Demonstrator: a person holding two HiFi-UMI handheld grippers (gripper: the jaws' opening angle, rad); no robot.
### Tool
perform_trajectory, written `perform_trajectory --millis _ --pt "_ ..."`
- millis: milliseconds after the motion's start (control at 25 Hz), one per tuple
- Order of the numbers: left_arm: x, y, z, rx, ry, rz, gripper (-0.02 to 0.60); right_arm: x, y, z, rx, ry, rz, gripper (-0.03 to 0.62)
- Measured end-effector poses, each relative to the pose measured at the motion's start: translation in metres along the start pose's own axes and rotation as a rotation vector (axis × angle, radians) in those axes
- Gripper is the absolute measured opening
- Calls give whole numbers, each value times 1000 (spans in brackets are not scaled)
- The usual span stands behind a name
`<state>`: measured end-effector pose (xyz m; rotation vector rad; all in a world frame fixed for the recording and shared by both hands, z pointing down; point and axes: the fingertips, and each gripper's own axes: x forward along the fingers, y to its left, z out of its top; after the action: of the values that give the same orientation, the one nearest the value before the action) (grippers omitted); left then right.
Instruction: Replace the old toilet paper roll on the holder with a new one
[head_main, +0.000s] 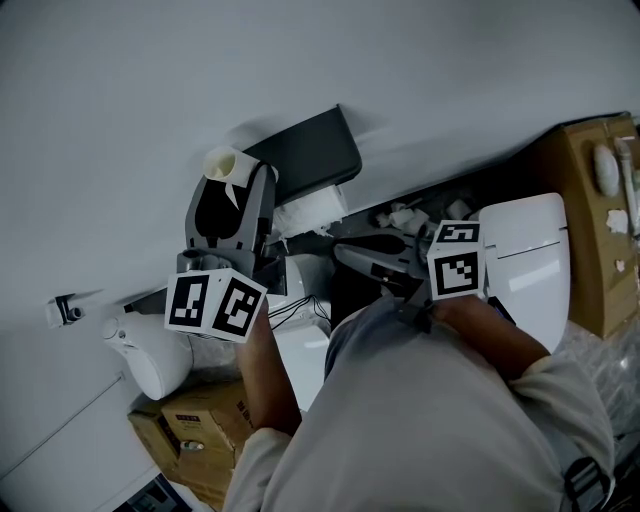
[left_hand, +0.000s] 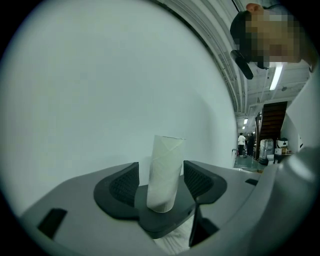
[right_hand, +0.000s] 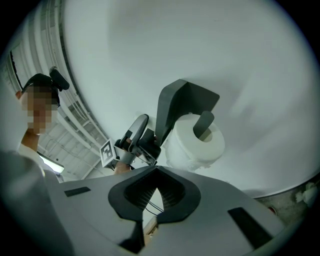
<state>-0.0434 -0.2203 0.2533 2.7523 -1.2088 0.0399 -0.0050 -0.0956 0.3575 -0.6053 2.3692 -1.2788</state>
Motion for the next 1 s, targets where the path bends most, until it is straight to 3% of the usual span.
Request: perform_trajectory --millis 200,400,520,760,920,1000 --pt "-7 4 1 -22 -16 7 279 -5 0 9 -41 -3 -20 15" --pt "-17 6 1 -88 -61 7 279 -10 -3 20 -198 19 -89 15" --pt "-24 10 1 -112 -80 34 279 -15 -4 31 -341 15 -179 15" --pt "-40 12 -4 -154 -105 75 279 -19 10 46 -749 39 -421 15" --pt "-54 7 -9 -165 -122 116 276 -19 30 55 -900 43 -520 15" --pt "-62 2 -11 -164 -134 139 229 -21 39 53 -935 46 -562 15"
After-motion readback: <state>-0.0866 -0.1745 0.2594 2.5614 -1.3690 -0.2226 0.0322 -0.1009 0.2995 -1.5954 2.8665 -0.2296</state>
